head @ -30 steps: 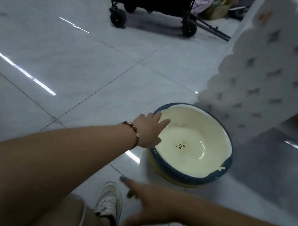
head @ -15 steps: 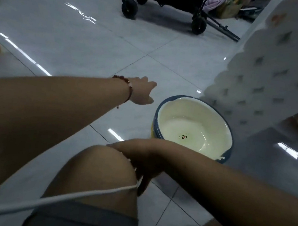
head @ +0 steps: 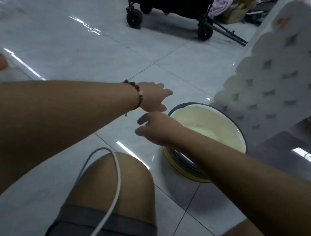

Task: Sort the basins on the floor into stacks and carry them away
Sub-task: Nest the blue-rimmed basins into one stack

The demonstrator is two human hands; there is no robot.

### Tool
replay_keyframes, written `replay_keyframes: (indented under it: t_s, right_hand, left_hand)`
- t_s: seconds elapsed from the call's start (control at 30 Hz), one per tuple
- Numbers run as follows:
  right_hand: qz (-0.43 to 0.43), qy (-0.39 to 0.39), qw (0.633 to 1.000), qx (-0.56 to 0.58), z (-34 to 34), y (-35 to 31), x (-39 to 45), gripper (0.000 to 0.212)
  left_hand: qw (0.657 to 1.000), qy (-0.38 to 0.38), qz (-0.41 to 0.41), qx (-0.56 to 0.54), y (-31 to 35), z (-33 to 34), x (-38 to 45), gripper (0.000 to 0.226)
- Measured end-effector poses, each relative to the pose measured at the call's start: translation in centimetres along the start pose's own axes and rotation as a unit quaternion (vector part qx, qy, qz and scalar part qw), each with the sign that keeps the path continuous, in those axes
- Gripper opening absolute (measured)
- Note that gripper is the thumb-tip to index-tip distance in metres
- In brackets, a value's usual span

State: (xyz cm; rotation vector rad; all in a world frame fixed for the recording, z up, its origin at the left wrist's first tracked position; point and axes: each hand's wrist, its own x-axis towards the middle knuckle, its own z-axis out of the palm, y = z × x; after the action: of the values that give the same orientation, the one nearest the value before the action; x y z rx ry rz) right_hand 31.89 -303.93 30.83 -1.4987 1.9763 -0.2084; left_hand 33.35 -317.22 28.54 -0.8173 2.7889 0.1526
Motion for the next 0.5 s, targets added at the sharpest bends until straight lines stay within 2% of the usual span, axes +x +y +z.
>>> replay_keyframes:
  t_s: [0.1,0.17,0.3,0.37,0.5]
  right_hand:
    - [-0.008,0.044,0.976,-0.214,0.8,6.5,0.7,0.059]
    - [0.009,0.04,0.957,-0.286,1.2,11.4,1.1,0.064]
    - [0.085,0.012,0.955,-0.284,1.7,19.7,1.1,0.069]
    - [0.104,0.024,0.955,-0.277,2.5,23.3,1.4,0.07]
    - [0.169,0.009,0.96,-0.223,3.8,29.7,2.1,0.068]
  left_hand:
    - [0.997,-0.018,0.029,0.07,0.5,2.6,2.0,0.065]
    - [0.995,-0.043,0.039,0.086,1.7,4.5,3.9,0.065]
    - [0.992,-0.061,0.051,0.102,3.6,8.3,8.3,0.067]
    - [0.992,-0.065,0.052,0.096,4.2,10.1,10.6,0.066]
    - [0.995,-0.08,0.021,0.063,4.5,13.3,14.8,0.07]
